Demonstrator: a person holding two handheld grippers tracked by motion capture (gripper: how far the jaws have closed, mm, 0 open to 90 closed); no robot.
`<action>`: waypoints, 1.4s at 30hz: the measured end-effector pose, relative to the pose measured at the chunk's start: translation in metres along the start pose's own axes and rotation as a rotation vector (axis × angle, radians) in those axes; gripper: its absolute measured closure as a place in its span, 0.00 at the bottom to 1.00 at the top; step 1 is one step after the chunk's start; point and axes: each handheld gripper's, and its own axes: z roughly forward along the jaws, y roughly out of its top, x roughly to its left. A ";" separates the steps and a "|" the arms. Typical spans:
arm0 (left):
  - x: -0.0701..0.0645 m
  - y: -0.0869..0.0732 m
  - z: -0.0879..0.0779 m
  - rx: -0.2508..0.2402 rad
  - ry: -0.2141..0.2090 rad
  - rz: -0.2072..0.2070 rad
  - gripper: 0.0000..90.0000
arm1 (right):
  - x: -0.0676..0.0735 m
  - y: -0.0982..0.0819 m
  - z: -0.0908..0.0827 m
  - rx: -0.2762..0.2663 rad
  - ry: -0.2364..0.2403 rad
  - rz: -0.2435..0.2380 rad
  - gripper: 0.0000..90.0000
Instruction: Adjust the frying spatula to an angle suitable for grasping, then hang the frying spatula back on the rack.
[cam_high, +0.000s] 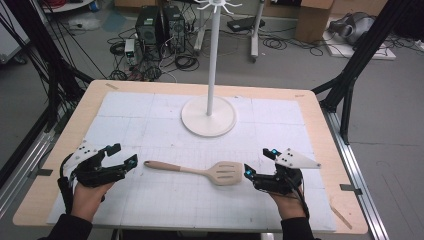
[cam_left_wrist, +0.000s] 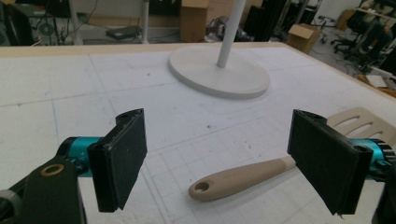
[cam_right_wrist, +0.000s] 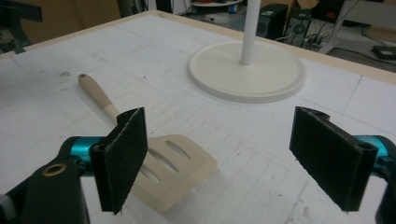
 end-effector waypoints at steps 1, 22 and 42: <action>0.000 0.000 0.000 0.000 0.000 0.000 0.23 | 0.000 0.000 0.000 0.000 0.000 0.000 0.17; -0.003 0.000 -0.005 -0.030 -0.004 0.040 0.24 | 0.011 0.010 0.028 0.037 0.122 -0.025 0.20; 0.005 -0.002 -0.008 -0.030 -0.002 0.012 0.25 | 0.053 0.043 0.126 0.308 0.343 -0.278 0.33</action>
